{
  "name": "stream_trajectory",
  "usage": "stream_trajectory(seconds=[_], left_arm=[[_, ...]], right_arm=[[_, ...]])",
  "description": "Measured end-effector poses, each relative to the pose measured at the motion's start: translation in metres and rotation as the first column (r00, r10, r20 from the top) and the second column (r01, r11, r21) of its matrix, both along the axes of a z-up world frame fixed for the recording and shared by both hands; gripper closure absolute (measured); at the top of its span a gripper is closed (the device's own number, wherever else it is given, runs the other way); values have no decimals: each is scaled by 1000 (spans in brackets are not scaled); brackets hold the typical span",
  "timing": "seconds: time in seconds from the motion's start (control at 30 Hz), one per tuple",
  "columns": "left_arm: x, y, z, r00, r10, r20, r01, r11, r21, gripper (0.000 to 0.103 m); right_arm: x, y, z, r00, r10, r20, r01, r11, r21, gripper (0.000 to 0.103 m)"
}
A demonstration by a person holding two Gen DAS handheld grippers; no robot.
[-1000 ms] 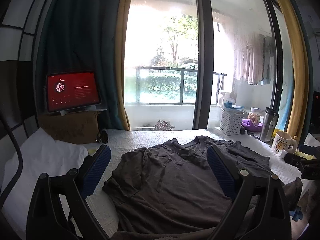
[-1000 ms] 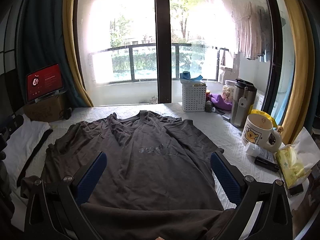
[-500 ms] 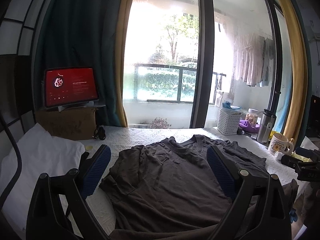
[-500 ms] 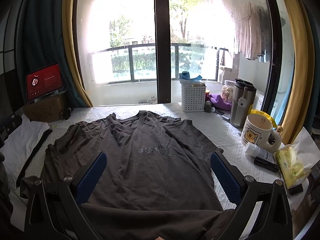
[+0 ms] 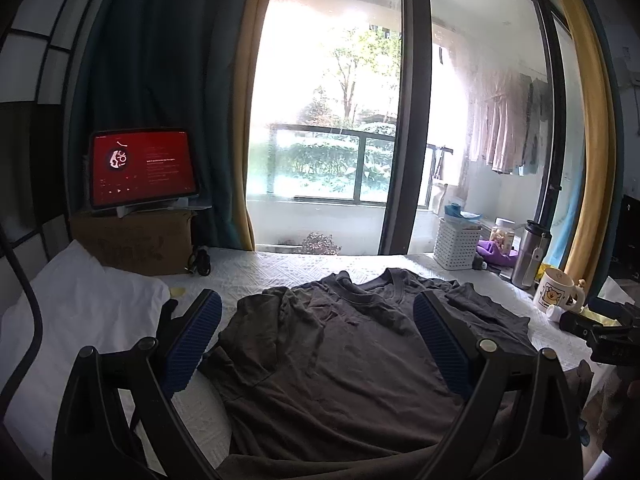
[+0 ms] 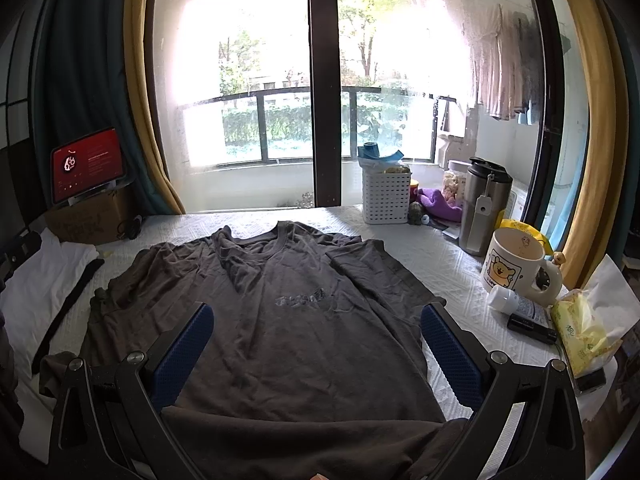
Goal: Fold small clothes
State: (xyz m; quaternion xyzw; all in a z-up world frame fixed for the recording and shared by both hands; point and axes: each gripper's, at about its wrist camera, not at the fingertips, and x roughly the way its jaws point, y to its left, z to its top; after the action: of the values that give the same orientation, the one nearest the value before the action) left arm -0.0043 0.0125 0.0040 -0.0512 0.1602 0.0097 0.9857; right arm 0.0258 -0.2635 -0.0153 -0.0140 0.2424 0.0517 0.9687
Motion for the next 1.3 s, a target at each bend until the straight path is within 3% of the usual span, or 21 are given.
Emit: stream_trajectory(seconds=[0.67,1.3], left_arm=[[-2,4,2,999,-33,15,34,999,-32,7],[3,-3,-2,999,-19,32,18,999,26,7]], right_arm=[[0,3,-1,1000,0,3,0,1000,-3,0],[8,2,-2,1000,12,-1,-12,1000,-10,0]])
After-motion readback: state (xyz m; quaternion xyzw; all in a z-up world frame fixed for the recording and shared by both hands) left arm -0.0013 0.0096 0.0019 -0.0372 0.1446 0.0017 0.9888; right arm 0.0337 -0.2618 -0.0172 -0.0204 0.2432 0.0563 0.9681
